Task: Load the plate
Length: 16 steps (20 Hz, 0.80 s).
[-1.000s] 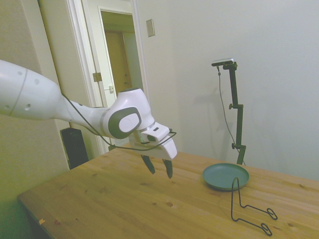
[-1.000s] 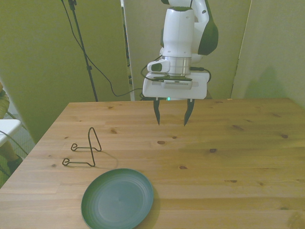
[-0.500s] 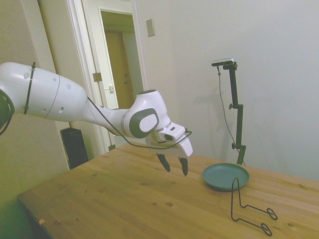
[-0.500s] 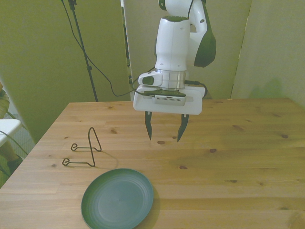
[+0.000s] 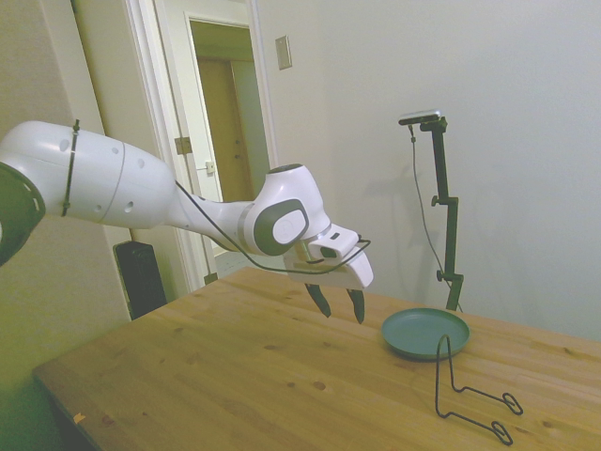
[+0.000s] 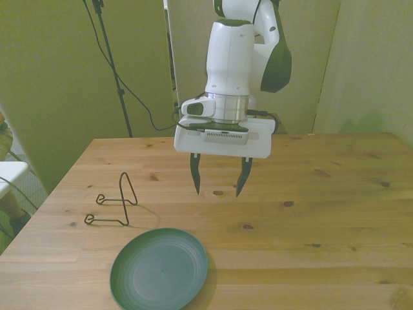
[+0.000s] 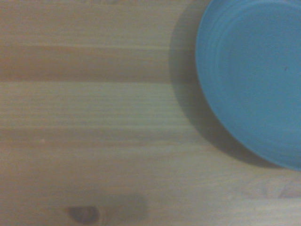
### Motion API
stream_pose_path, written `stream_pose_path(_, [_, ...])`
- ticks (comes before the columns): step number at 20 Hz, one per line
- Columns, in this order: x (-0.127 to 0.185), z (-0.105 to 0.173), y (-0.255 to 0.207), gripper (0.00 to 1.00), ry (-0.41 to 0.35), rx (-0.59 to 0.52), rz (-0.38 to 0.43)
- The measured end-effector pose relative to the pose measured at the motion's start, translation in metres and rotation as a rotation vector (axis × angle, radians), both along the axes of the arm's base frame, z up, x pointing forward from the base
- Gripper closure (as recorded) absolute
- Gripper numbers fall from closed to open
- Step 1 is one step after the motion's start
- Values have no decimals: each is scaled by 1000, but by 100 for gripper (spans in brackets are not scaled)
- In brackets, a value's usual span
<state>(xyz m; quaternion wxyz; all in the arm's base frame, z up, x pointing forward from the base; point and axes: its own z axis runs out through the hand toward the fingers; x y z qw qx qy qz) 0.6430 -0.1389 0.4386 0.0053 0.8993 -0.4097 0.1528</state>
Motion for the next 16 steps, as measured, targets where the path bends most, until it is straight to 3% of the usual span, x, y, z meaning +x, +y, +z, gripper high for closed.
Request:
stream_pose_path(9, [76,-24,-13,0,-42,-49,8])
stream_pose_path(16, [110,-53,-14,0,-34,-74,17])
